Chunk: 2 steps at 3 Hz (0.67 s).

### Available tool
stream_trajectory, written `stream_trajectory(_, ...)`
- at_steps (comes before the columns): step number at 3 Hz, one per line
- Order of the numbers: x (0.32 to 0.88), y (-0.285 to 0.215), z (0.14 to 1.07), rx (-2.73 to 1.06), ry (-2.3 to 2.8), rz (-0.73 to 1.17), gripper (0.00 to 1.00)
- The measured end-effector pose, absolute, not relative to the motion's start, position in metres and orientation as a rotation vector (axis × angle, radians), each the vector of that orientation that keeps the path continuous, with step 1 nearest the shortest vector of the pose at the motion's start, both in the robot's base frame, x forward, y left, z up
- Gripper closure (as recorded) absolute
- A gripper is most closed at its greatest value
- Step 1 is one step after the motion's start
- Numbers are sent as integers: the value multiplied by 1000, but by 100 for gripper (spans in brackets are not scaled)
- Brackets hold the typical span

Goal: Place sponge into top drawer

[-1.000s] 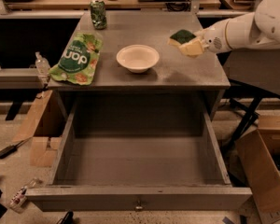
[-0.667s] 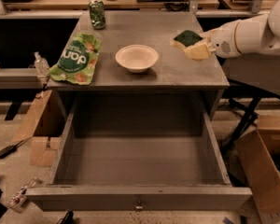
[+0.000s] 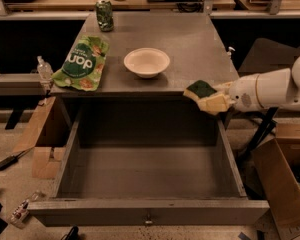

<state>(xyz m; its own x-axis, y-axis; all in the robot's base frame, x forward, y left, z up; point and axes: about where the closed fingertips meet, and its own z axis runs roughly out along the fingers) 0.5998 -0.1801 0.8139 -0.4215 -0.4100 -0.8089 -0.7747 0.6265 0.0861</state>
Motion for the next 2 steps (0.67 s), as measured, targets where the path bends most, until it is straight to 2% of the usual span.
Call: stream_trajectory(2, 513, -118, 757, -1028, 2027, 822, 100)
